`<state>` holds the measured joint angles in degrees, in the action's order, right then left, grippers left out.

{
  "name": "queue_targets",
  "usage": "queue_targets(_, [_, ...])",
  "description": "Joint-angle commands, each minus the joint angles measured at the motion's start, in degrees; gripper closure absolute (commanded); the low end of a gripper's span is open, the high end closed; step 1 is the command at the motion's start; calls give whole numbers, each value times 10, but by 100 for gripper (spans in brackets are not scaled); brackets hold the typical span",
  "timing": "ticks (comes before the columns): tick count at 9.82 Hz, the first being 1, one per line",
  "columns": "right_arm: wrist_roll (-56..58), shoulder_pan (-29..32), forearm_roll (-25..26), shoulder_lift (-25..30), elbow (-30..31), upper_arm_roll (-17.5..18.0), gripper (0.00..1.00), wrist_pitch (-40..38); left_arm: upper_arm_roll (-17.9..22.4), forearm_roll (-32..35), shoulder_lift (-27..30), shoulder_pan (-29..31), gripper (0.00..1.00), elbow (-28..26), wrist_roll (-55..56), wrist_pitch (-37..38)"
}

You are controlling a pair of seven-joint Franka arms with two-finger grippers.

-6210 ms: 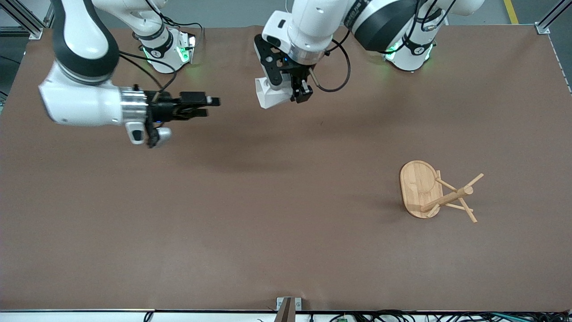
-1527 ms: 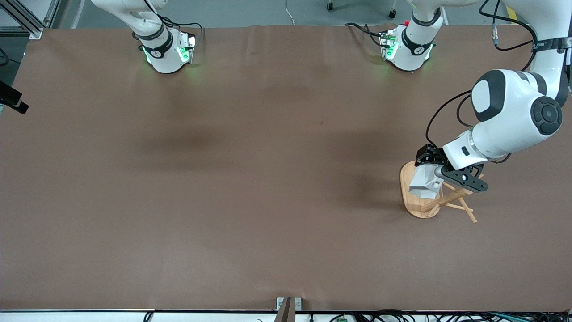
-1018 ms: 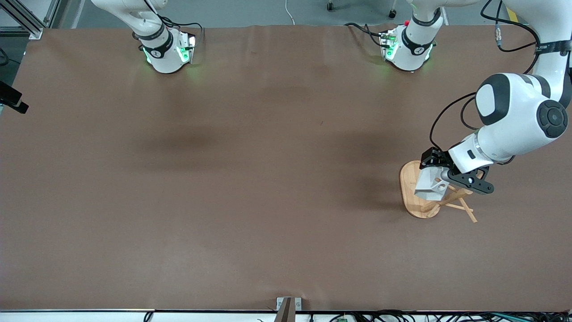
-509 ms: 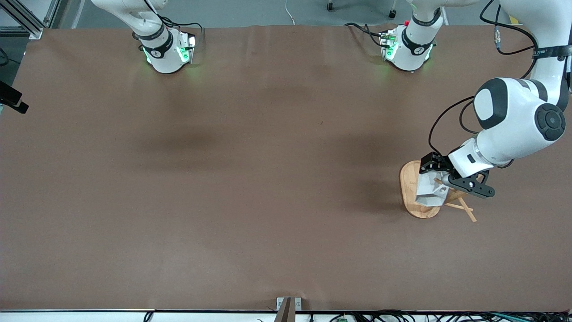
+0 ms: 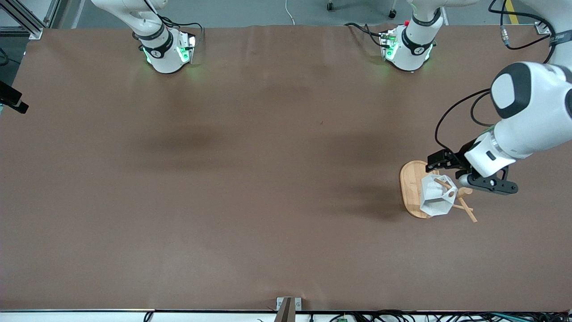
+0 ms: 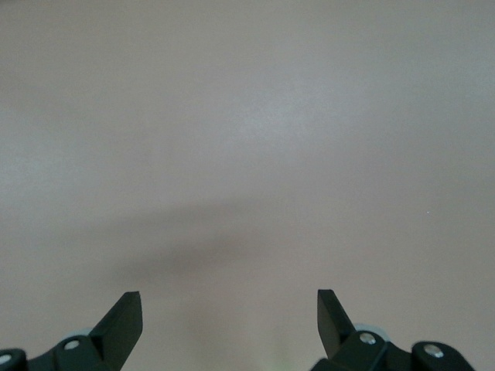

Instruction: Hang cup on rack

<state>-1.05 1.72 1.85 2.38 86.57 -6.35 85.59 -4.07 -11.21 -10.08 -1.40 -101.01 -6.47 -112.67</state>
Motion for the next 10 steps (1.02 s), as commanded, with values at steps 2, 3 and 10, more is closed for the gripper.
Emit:
queue_targets(2, [-2,9,3,-2,-7,4,0,-5,-5,87,56,-9,0,13,86,71])
queue_targets(3, [-2,9,3,-2,-7,5,0,-5,-7,90,75,-6,0,20,82,98])
queue_targets(10, [-1,10,3,-3,-7,4,0,-6,-28,109,150,43,0,94,58,290])
